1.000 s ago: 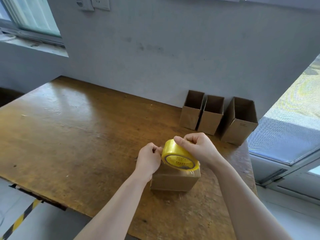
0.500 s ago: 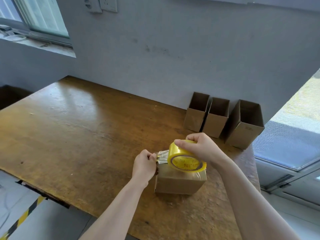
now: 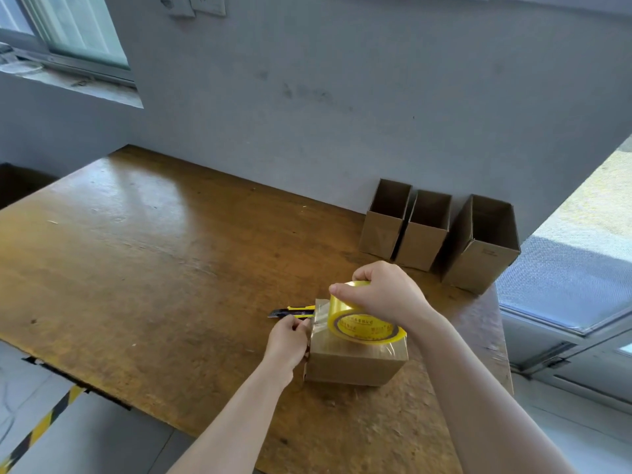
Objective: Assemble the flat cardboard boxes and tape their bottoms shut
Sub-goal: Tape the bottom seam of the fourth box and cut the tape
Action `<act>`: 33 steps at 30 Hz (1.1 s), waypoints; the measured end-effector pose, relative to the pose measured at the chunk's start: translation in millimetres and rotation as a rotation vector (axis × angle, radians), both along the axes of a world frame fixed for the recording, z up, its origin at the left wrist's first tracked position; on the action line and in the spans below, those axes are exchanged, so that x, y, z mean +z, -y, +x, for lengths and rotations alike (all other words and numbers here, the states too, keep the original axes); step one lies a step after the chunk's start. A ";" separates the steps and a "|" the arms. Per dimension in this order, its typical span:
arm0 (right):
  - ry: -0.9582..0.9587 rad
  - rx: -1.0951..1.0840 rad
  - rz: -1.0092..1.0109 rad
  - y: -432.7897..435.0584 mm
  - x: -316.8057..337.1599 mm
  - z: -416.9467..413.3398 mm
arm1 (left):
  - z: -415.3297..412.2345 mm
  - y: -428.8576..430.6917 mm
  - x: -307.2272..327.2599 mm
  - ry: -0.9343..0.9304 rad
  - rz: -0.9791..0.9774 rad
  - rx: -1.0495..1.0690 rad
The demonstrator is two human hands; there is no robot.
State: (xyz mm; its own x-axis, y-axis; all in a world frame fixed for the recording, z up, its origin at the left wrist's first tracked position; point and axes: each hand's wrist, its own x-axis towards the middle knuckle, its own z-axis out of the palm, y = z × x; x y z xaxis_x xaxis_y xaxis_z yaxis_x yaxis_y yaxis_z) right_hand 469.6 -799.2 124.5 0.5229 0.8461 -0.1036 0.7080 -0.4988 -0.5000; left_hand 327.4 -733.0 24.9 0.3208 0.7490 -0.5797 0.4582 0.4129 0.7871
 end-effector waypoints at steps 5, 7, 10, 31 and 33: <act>0.005 -0.007 0.001 -1.2 -1.8 -1.5 | 7.0 0.7 3.1 -0.014 -0.088 -0.011; 0.001 -0.014 -0.001 -2.2 -2.1 -1.2 | 6.1 -1.6 4.7 -0.099 0.000 -0.044; -0.001 -0.020 -0.001 -2.0 -2.1 -1.0 | -0.3 -0.1 1.4 -0.158 0.321 -0.013; -0.073 -0.046 0.059 6.8 1.4 -3.0 | 18.0 8.8 9.8 0.269 0.050 -0.129; -0.256 -0.061 0.081 12.5 -3.2 3.6 | 17.8 8.7 3.6 0.260 0.117 -0.147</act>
